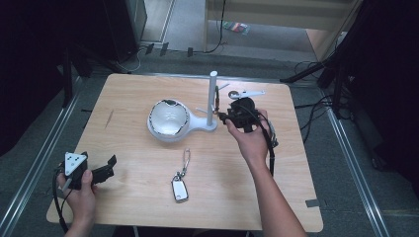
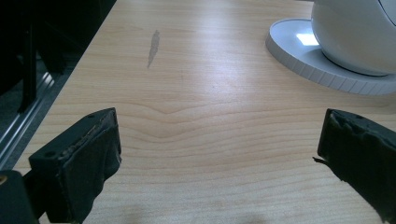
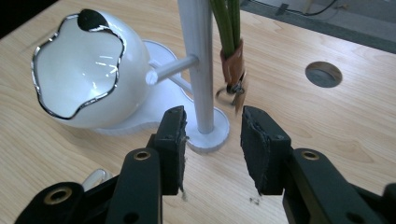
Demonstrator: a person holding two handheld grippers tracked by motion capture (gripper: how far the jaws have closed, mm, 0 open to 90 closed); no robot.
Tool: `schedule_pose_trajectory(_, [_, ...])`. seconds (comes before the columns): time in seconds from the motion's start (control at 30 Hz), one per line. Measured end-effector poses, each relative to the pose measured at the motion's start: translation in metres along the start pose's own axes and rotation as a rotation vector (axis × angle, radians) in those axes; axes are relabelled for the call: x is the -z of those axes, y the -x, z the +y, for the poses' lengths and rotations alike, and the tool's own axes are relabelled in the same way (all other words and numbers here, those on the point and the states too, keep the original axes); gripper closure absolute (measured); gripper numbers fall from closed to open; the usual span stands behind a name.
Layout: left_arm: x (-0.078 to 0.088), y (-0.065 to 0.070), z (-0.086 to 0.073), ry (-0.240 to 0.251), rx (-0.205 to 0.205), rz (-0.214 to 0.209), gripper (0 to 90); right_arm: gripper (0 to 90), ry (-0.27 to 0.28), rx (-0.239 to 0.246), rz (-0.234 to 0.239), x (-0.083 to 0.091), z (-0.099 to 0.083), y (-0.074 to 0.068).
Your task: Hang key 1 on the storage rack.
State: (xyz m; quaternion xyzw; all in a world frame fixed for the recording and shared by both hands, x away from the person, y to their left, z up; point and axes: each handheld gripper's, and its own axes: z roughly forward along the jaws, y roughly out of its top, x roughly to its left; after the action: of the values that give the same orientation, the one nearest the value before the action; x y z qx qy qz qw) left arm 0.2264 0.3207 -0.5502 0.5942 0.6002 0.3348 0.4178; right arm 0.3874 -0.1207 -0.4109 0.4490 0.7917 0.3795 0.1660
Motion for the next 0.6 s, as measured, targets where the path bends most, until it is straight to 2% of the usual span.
schedule_pose_trajectory(0.13, [0.000, 0.000, 0.000, 0.006, 0.001, 0.000, 0.0, 60.5, -0.022, 0.012, -0.024, 0.001, -0.003, -0.004])
schedule_pose_trajectory(0.17, [0.000, 0.000, 0.000, 0.004, 0.002, -0.002, 0.0, 59.6, -0.042, 0.025, -0.048, 0.001, -0.005, -0.007])
schedule_pose_trajectory(0.23, [0.000, 0.000, 0.000, 0.004, 0.002, -0.001, 0.0, 59.1, -0.049, 0.028, -0.057, 0.001, -0.006, -0.009])
schedule_pose_trajectory(0.33, [0.000, 0.000, 0.000, 0.004, 0.003, -0.002, 0.0, 58.0, -0.088, 0.050, -0.092, 0.000, -0.010, -0.013])
schedule_pose_trajectory(0.47, [0.000, 0.000, 0.000, 0.001, 0.008, -0.002, 0.0, 57.9, -0.115, 0.047, -0.132, 0.000, -0.013, -0.018])
schedule_pose_trajectory(0.6, [0.000, 0.000, 0.000, 0.002, 0.008, -0.003, 0.0, 56.8, -0.146, 0.046, -0.140, -0.002, -0.015, -0.023])
